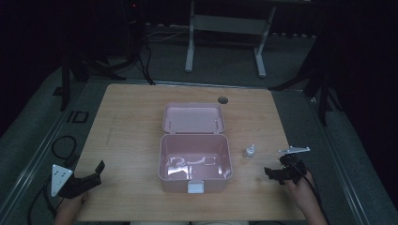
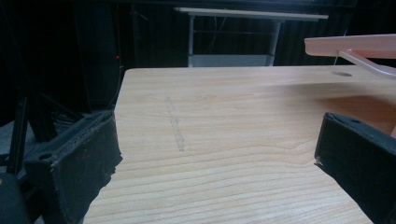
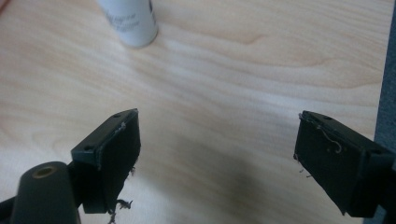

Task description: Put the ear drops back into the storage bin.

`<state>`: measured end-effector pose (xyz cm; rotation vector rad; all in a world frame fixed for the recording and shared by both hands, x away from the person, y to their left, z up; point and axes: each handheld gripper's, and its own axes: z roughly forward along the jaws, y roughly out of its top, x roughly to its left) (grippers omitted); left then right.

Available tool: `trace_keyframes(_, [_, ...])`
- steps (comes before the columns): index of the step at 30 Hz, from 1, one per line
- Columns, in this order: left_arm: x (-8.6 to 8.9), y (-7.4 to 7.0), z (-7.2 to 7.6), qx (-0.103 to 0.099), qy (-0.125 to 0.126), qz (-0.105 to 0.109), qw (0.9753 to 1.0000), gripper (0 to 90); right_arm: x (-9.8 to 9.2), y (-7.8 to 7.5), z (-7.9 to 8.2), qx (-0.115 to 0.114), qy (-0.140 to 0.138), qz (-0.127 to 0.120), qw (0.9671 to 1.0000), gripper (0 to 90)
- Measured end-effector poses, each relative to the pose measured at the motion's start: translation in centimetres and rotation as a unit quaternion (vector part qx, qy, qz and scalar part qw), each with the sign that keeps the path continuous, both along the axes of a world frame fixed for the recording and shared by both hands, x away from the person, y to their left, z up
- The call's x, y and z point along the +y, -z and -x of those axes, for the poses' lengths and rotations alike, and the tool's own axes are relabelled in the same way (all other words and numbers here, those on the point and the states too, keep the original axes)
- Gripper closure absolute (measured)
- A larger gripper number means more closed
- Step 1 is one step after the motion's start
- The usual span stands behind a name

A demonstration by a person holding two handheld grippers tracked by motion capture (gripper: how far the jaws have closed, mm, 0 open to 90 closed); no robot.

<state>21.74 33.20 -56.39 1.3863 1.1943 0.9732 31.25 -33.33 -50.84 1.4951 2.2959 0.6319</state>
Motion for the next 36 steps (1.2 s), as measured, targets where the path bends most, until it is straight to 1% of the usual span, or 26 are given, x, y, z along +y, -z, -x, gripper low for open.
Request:
trace_keyframes(2, [0.0, 0.0, 0.0, 0.0, 0.0, 0.0, 1.0, 0.3, 0.1, -0.1, 0.0, 0.009, -0.006, 0.005, 0.9999, 14.1])
trace_keyframes(4, [0.0, 0.0, 0.0, 0.0, 0.0, 0.0, 1.0, 0.3, 0.2, -0.4, 0.0, 0.028, -0.019, 0.012, 0.9994, 14.1])
trace_keyframes(5, [0.0, 0.0, 0.0, 0.0, 0.0, 0.0, 1.0, 0.4, 0.3, -0.5, 0.0, 0.049, -0.03, 0.025, 0.998, 14.1])
trace_keyframes(7, [0.0, 0.0, 0.0, 0.0, 0.001, 0.0, 1.0, 0.4, 0.4, -0.5, 0.1, 0.071, -0.041, 0.034, 0.996, 14.2])
trace_keyframes(8, [0.0, 0.0, 0.0, 0.0, 0.001, 0.0, 1.0, 0.4, 0.4, -0.5, 0.1, 0.071, -0.041, 0.034, 0.996, 14.2])
trace_keyframes(10, [0.0, 0.0, 0.0, 0.0, 0.001, 0.0, 1.0, 0.4, 0.5, -0.6, 0.1, 0.086, -0.049, 0.048, 0.9939, 14.4])
trace_keyframes(11, [0.0, 0.0, 0.0, 0.0, 0.001, 0.0, 1.0, 0.4, 0.6, -0.7, 0.2, 0.101, -0.06, 0.055, 0.9916, 14.6])
trace_keyframes(12, [0.0, 0.0, 0.0, 0.001, 0.001, -0.001, 1.0, 0.4, 0.6, -0.7, 0.2, 0.101, -0.06, 0.055, 0.9916, 14.6])
trace_keyframes(14, [0.0, 0.0, 0.0, 0.001, 0.001, -0.002, 1.0, 0.4, 0.8, -1.0, 0.3, 0.111, -0.07, 0.066, 0.9891, 14.5])
trace_keyframes(16, [0.0, 0.0, 0.0, 0.001, 0.001, -0.001, 1.0, 0.3, 0.8, -1.1, 0.2, 0.115, -0.073, 0.071, 0.9881, 14.4])
trace_keyframes(18, [0.0, 0.0, 0.0, 0.002, 0.002, -0.002, 1.0, 0.4, 0.8, -1.5, 0.1, 0.139, -0.079, 0.08, 0.9839, 13.0])
trace_keyframes(19, [0.0, 0.0, 0.0, 0.002, 0.002, -0.002, 1.0, 0.4, 0.8, -1.5, 0.1, 0.139, -0.079, 0.08, 0.9839, 13.0])
trace_keyframes(20, [0.0, 0.0, 0.0, 0.002, 0.002, -0.002, 1.0, 0.4, 0.9, -1.5, 0.0, 0.148, -0.081, 0.083, 0.9822, 12.8])
trace_keyframes(23, [0.0, 0.0, 0.0, 0.003, 0.002, -0.003, 1.0, 0.4, 1.0, -1.7, -0.2, 0.176, -0.093, 0.096, 0.9752, 12.6])
trace_keyframes(24, [0.0, 0.0, 0.0, 0.003, 0.003, -0.003, 1.0, 0.3, 1.1, -1.7, -0.3, 0.198, -0.101, 0.108, 0.9689, 12.6])
trace_keyframes(25, [0.0, 0.0, 0.0, 0.003, 0.002, -0.002, 1.0, 0.4, 1.2, -1.6, -0.3, 0.209, -0.108, 0.116, 0.9648, 12.6])
trace_keyframes(26, [0.0, 0.0, 0.0, 0.003, 0.002, -0.002, 1.0, 0.4, 1.2, -1.6, -0.3, 0.209, -0.108, 0.116, 0.9648, 12.6])
trace_keyframes(27, [0.0, 0.0, 0.0, 0.003, 0.002, -0.002, 1.0, 0.4, 1.3, -1.5, -0.4, 0.221, -0.115, 0.123, 0.9606, 12.6])
trace_keyframes(28, [0.0, 0.0, 0.0, 0.003, 0.003, -0.002, 1.0, 0.4, 1.4, -1.4, -0.5, 0.244, -0.122, 0.133, 0.9529, 12.8])
trace_keyframes(29, [0.0, 0.0, 0.0, 0.003, 0.003, -0.002, 1.0, 0.4, 1.4, -1.4, -0.5, 0.244, -0.122, 0.133, 0.9529, 12.8])
trace_keyframes(30, [0.0, 0.0, 0.0, 0.003, 0.003, -0.002, 1.0, 0.4, 1.5, -1.3, -0.6, 0.259, -0.126, 0.142, 0.947, 13.3])
trace_keyframes(31, [0.0, 0.0, 0.0, 0.003, 0.003, -0.002, 1.0, 0.4, 1.5, -1.3, -0.6, 0.259, -0.126, 0.142, 0.947, 13.3])
trace_keyframes(33, [0.0, 0.0, 0.0, 0.003, 0.002, -0.002, 1.0, 0.4, 1.6, -1.1, -0.7, 0.287, -0.137, 0.147, 0.9368, 13.9])
trace_keyframes(34, [0.0, 0.0, 0.0, 0.004, 0.002, -0.002, 1.0, 0.4, 1.6, -0.9, -0.7, 0.296, -0.139, 0.15, 0.933, 13.9])
trace_keyframes(35, [0.0, 0.0, -0.1, 0.004, 0.003, -0.001, 1.0, 0.4, 1.6, -0.9, -0.7, 0.296, -0.139, 0.15, 0.933, 13.9])
trace_keyframes(36, [0.0, 0.0, 0.0, 0.004, 0.003, -0.001, 1.0, 0.4, 1.7, -0.6, -0.7, 0.311, -0.145, 0.147, 0.9276, 13.9])
